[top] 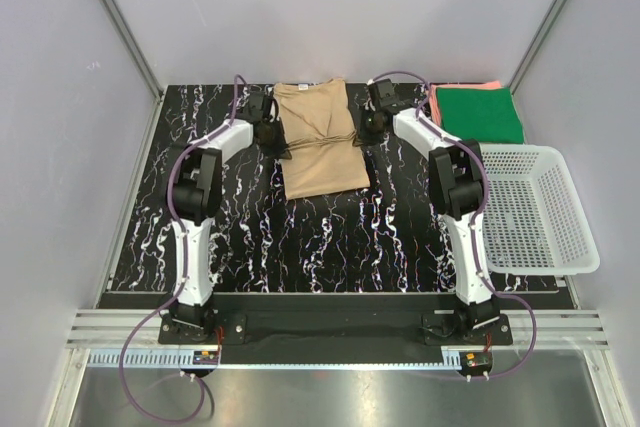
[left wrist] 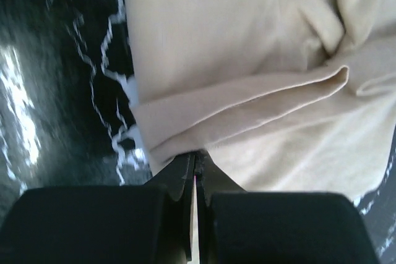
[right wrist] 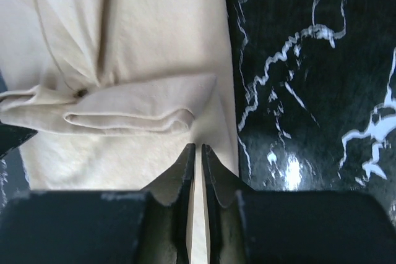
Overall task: Fold and stack the t-shirts
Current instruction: Fold the tshirt
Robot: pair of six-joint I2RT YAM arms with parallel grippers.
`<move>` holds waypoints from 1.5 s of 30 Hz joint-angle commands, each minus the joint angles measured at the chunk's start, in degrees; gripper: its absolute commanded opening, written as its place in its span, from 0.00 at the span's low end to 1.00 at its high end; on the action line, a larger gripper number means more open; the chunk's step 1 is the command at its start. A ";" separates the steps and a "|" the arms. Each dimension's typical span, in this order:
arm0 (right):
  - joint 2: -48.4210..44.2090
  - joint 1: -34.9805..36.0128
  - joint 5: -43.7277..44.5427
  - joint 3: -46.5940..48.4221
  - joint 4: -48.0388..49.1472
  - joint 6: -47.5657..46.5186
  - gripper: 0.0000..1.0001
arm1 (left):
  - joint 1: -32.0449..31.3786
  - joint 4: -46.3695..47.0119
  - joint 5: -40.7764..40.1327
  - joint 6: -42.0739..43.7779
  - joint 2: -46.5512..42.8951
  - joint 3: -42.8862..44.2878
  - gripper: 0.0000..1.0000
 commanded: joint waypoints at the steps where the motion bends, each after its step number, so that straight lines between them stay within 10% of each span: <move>1: 1.66 0.05 -0.73 5.56 3.04 0.98 0.15 | 0.40 2.22 -3.80 1.51 1.29 6.72 0.00; 13: 8.88 -0.92 -0.11 19.10 -0.55 0.98 0.20 | 2.69 -0.59 -1.87 4.58 9.48 21.33 0.02; 29: -21.35 -0.92 -5.64 -26.41 4.18 -3.67 0.38 | -6.81 8.18 4.10 1.34 -15.31 -15.29 0.09; 35: -18.38 -1.00 -16.36 -25.21 3.13 -6.23 0.41 | -7.86 11.45 6.31 0.01 -12.69 -19.45 0.10; 45: -17.22 -1.00 -5.56 -23.70 -3.64 -9.74 0.42 | -8.48 9.16 1.39 2.74 -12.24 -22.89 0.11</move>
